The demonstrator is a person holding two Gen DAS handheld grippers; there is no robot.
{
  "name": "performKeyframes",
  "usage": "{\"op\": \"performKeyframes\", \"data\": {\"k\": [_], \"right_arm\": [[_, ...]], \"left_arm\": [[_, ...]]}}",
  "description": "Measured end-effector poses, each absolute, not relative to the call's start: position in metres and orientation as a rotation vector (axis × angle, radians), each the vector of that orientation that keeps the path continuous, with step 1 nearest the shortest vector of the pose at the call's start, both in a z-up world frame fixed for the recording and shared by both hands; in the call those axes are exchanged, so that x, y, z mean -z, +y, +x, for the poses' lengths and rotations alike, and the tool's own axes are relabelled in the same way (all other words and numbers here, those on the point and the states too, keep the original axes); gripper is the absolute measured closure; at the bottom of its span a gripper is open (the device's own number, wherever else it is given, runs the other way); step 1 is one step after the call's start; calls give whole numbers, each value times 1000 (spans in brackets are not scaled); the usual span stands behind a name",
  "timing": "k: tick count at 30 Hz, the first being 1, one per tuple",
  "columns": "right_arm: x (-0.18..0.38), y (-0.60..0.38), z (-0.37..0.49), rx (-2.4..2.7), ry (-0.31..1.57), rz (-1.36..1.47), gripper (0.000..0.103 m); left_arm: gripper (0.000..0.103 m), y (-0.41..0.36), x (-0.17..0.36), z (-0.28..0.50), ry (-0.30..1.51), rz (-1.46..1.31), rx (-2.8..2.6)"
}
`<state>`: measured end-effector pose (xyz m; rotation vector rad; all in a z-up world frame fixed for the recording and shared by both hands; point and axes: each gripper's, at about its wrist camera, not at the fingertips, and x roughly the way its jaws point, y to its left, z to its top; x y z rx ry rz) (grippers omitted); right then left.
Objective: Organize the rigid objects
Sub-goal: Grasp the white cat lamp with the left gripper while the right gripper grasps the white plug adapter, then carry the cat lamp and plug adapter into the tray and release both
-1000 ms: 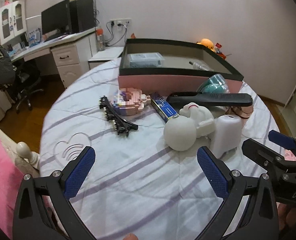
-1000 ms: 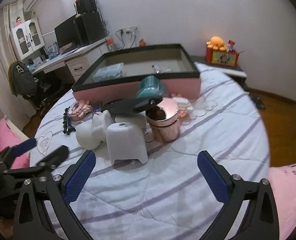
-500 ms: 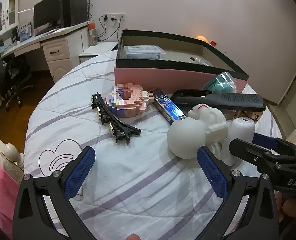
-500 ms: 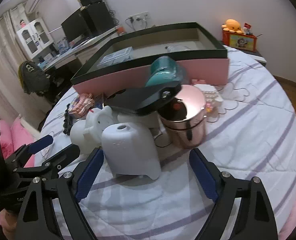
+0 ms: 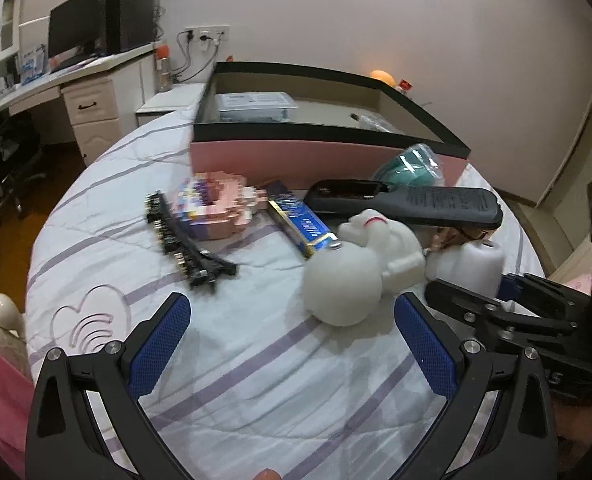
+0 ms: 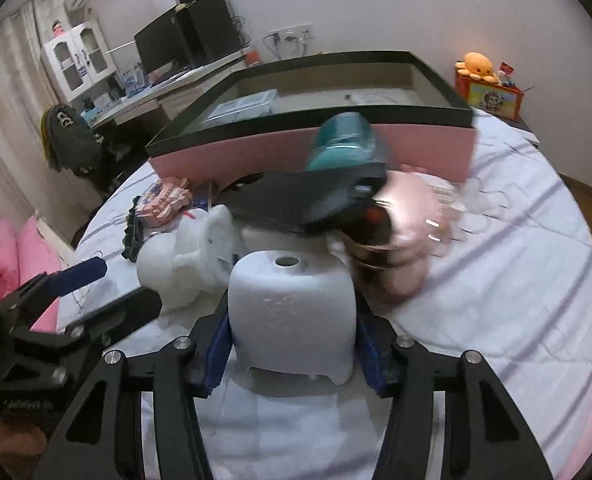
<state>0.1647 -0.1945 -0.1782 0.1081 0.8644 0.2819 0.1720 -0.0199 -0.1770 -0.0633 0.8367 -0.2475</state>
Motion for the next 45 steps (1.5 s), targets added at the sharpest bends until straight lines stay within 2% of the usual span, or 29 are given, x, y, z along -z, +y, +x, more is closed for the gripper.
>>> {"op": "performKeyframes", "data": {"k": [12,16,25,35,36,37,38,39,44,45], "right_arm": [[173,-223,160,-223,862,124,48],[174,-225,158,-226,864,140,48],[165,-223,148,-245,859,146,48],[130,-209,136,-301,805,124,49],[127,-208,135,-305,799,121,49],[124,-207,135,-313,793,120,65],[122,-205,136,-320,791,112,76],[121,-204,137,-319,791,103,80],[148,-202,148,-279,882,60,79],[153,-205,147,-275,896,80,75]], "left_arm": [[2,-63,191,211,917,-26,271],[30,-55,188,212,909,-119,279],[30,-38,180,185,897,-135,270],[30,-16,141,166,821,-116,222],[30,-16,137,167,814,-117,221],[30,-15,133,168,807,-114,220],[30,-15,130,168,800,-109,218],[30,-14,128,169,795,-106,217],[30,-13,132,174,802,-102,226],[30,-14,134,175,806,-100,228]]}}
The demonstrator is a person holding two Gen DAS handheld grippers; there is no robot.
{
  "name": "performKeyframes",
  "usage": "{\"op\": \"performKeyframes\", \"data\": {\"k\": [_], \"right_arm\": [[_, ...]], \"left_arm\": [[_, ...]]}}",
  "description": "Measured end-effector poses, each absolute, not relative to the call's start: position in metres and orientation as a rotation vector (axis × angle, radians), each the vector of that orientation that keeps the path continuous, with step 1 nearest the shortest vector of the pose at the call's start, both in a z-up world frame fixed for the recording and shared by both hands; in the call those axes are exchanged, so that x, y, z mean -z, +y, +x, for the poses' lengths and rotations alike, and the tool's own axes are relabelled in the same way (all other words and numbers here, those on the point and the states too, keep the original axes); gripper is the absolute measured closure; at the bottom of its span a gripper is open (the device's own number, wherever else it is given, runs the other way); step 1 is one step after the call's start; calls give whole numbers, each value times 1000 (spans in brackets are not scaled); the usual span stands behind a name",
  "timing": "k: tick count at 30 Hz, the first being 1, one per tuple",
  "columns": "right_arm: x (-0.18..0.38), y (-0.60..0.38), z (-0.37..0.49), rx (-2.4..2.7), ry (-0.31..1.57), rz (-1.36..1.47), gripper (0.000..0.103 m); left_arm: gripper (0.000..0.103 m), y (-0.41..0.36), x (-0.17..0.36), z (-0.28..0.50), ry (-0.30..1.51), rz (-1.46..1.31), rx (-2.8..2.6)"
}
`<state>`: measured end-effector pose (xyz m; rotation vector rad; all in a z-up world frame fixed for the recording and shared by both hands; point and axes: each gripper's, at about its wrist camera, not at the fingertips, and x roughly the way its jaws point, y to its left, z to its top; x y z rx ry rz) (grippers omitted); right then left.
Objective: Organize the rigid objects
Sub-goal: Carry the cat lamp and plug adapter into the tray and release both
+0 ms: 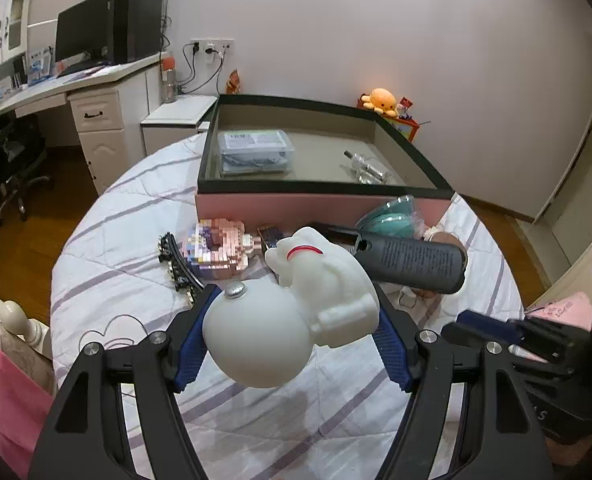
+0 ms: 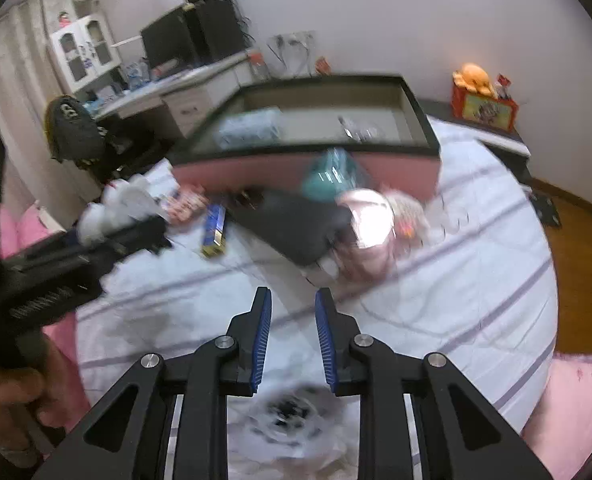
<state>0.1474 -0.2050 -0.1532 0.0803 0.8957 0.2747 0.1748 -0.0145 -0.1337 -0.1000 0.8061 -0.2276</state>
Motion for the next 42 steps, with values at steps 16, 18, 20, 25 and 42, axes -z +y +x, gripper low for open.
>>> {"op": "performKeyframes", "data": {"k": [16,18,20,25,42], "right_arm": [[181,-202,116,-268,950,31,48],[178,-202,115,-274,943,24,48],[171,-202,114,-285,921,34,48],[136,-201,122,-325,837,41,48],[69,-209,288,-317,708,0,48]], "left_arm": [[30,-19,140,163,812,-94,231],[30,-18,139,161,808,-96,228],[30,-18,135,160,798,-93,224],[30,-18,119,164,768,-87,226],[30,-30,75,299,696,-66,191]]}}
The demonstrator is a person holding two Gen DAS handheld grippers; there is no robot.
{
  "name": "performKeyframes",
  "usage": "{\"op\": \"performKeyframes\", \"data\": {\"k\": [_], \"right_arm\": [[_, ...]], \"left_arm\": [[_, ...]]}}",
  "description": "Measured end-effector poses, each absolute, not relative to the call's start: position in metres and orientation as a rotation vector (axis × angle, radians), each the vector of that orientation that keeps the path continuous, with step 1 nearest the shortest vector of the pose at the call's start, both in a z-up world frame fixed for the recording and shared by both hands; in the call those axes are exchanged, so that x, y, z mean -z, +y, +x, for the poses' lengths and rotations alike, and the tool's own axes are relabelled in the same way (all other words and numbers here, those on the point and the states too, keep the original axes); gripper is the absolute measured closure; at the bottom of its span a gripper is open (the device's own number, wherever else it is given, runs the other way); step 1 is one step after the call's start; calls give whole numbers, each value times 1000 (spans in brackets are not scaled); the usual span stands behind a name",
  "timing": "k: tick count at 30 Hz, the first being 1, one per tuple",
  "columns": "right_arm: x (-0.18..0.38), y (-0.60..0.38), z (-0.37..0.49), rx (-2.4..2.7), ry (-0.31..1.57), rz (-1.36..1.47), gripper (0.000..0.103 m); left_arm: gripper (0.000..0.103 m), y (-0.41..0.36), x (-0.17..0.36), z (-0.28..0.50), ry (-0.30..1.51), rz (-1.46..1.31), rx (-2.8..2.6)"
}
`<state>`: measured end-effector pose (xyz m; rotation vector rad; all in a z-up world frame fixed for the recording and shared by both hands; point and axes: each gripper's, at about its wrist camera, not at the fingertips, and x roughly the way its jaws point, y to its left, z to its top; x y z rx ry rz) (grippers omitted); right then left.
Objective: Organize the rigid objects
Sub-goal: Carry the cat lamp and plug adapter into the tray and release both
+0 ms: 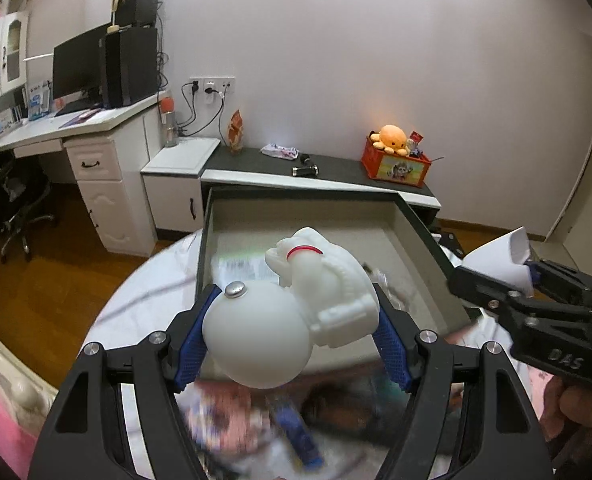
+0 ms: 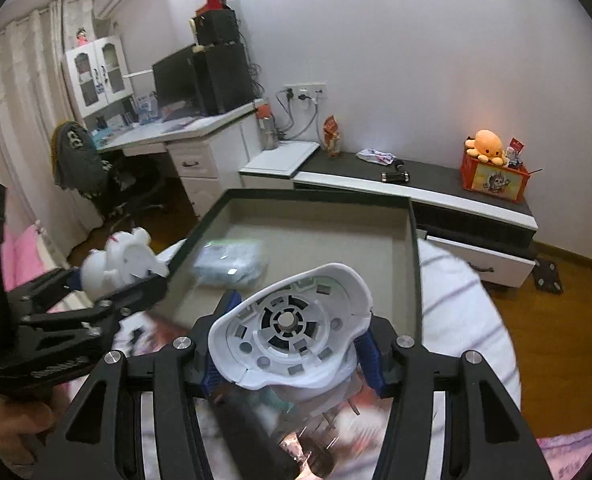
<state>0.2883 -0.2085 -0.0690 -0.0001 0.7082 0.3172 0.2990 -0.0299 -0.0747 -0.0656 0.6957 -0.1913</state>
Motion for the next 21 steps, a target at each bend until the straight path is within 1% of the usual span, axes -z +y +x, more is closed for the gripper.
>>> {"op": "performKeyframes", "data": {"k": [4,7,13,15,16,17,19,21], "right_arm": [[83,-214,330,-313,755,1,48],[99,-217,356,-307,799,10,47],[128,-219,378,-298,880,5,47],[135,-219,382,-294,908,-7,47],[138,-218,383,-291,917,-9,47],[140,-219,384,-290,922,-5,46],[141,-221,384,-276,916,4,30],[140,-225,383,-281,906,19,21]], "left_arm": [[30,-42,85,338,723,-63,203],[30,-51,108,364,773,-61,201],[29,-59,143,384,864,-33,178],[25,-59,144,385,867,-23,171],[17,-59,145,385,867,-18,168],[12,-59,144,384,860,-16,165],[10,-55,141,379,844,-17,158],[4,-50,136,372,828,-38,171]]}}
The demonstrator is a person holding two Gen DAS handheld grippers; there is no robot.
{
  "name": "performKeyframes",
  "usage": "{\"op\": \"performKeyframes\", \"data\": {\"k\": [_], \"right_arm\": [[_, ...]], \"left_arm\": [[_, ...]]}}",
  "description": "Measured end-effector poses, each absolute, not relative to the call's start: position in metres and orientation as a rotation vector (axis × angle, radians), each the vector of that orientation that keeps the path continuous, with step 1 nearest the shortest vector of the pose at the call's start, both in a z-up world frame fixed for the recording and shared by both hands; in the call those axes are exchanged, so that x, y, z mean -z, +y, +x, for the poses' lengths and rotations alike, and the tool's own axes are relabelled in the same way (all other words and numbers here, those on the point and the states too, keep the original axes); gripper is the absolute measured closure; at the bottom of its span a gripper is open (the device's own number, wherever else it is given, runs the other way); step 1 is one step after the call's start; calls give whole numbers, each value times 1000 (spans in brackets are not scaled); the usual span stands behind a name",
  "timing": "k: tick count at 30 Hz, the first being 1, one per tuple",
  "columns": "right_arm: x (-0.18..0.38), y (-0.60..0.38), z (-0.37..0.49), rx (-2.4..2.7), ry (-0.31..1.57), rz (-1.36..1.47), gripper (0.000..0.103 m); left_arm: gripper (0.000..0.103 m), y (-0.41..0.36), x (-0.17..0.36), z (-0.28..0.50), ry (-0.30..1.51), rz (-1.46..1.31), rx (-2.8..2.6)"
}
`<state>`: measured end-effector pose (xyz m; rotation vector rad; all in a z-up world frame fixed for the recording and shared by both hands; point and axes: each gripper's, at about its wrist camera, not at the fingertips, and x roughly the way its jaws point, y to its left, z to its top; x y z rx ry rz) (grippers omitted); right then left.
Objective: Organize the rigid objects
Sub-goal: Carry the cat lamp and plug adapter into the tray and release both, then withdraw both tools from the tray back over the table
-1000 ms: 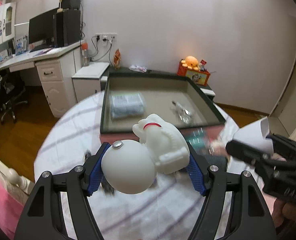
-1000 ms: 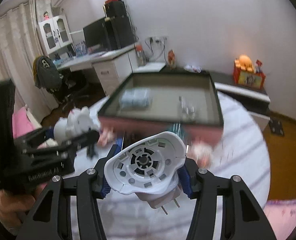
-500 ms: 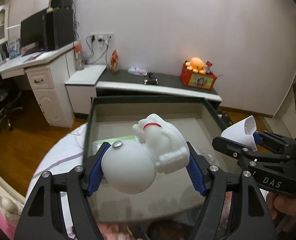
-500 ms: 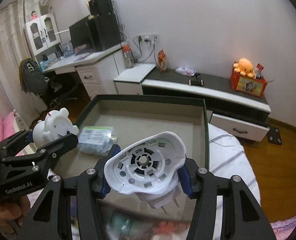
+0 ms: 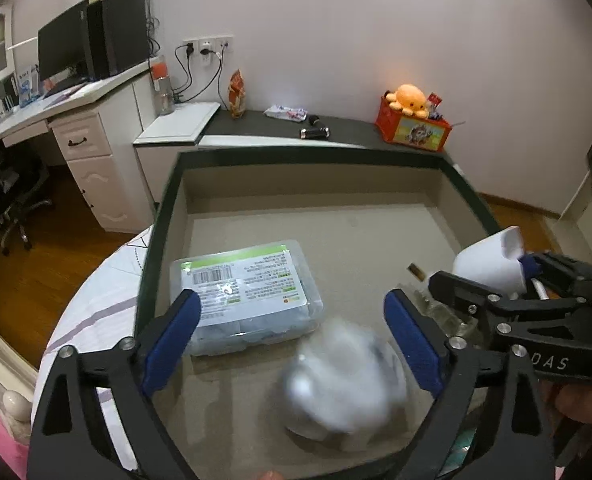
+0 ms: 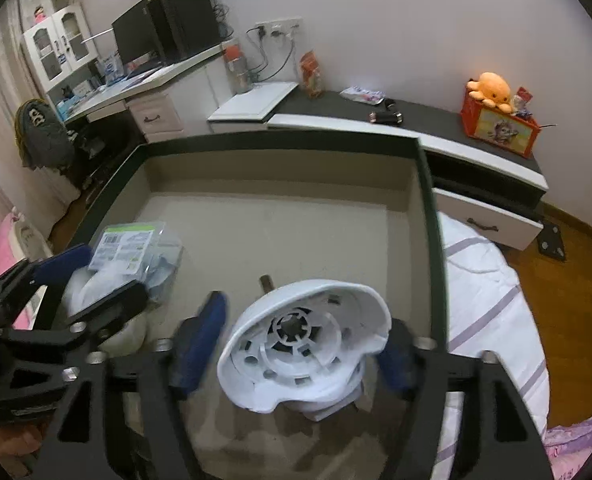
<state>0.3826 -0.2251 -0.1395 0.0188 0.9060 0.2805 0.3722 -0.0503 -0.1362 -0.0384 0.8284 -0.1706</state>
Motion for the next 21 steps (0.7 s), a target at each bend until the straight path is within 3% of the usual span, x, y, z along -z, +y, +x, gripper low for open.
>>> {"op": "performKeyframes", "data": {"k": [2,4,13,21], "right_arm": [[137,-224,379,-291,909,29,15],[131,-222,373,-277,888,23,0],[74,-216,304,-253,728,67,0],[42,-202,206,-223,620,56,0]], "left_arm": [[0,-44,127,362,796,-55,172],[0,-38,115,351,761,-64,161],[0,2,60,274,620,-82,56],[0,16,42,196,575,-78,37]]}}
